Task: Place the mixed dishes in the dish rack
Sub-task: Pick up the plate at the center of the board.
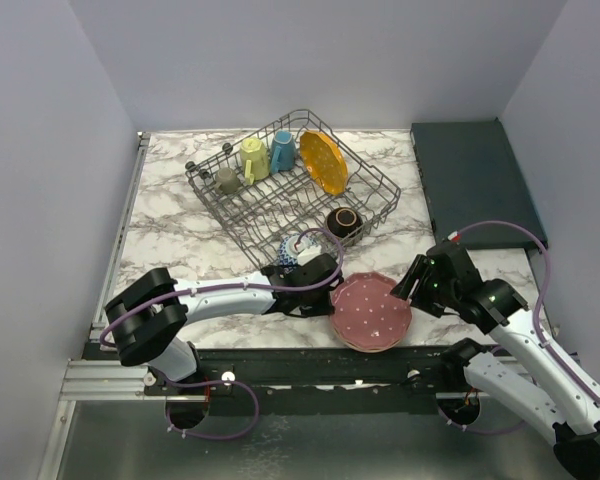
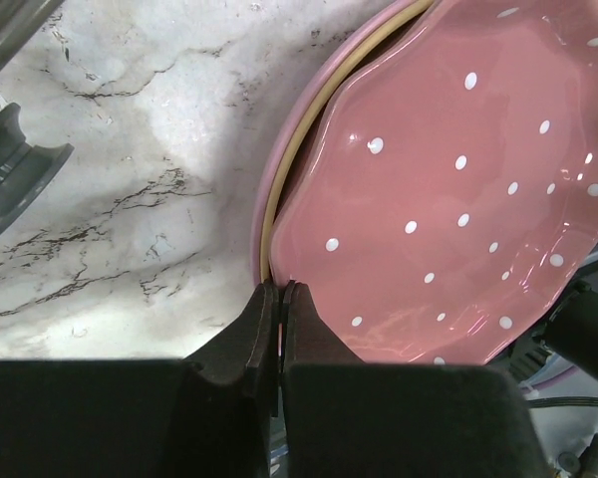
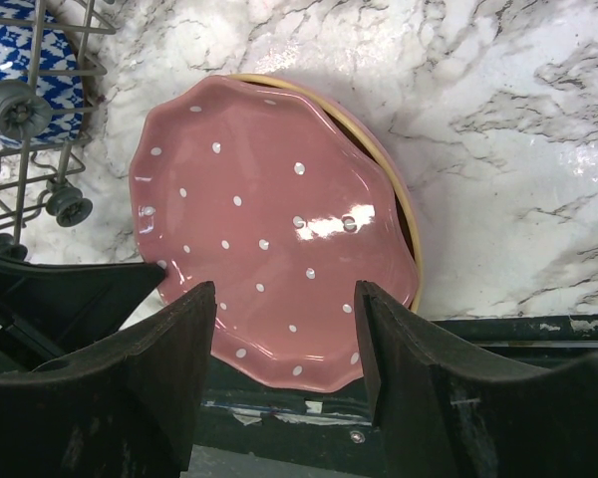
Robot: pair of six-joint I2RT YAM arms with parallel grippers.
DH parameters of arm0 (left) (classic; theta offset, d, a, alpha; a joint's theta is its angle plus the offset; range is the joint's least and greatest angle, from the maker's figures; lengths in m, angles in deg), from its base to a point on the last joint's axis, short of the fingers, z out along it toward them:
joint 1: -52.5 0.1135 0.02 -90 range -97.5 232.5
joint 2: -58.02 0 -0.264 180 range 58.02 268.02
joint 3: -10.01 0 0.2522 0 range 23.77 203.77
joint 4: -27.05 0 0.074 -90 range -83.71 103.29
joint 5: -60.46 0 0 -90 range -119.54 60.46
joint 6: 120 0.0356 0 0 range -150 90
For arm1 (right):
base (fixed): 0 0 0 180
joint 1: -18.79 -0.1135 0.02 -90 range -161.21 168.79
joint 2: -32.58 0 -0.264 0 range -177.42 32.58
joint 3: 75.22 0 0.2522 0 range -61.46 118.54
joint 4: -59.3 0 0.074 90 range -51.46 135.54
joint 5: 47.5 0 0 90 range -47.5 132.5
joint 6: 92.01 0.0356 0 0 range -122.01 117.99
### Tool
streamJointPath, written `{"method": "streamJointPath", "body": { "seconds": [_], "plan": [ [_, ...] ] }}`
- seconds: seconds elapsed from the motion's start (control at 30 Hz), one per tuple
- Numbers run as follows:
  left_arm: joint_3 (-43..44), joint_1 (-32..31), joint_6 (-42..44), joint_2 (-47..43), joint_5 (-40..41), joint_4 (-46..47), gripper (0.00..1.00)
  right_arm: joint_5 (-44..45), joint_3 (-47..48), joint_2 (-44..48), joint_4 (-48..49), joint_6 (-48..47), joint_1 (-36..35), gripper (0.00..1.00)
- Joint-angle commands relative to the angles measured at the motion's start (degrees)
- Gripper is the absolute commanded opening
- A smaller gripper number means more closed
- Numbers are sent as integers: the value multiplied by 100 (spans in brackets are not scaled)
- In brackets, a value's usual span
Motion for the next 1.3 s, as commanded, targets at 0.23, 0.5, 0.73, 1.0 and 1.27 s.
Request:
{"method": "streamJointPath", "body": {
  "seconds": [0.23, 0.5, 0.73, 1.0, 1.27],
  "plan": [
    [258, -4, 213, -287, -104, -125, 0, -52, 13, 70, 16, 97, -19, 63],
    [268, -4, 170, -789, 67, -312, 0, -43, 20, 87, -13, 131, -19, 63],
    [5, -3, 51, -1198, 104, -462, 0, -178, -31, 28, 53, 140, -18, 63],
    [-331, -4, -57, -1410, 144, -573, 0, -343, -186, 10, 150, 165, -17, 63],
    [-311, -12, 3, -1077, 34, -558, 1, -412, -223, 2, 246, 210, -17, 63]
  ]
}}
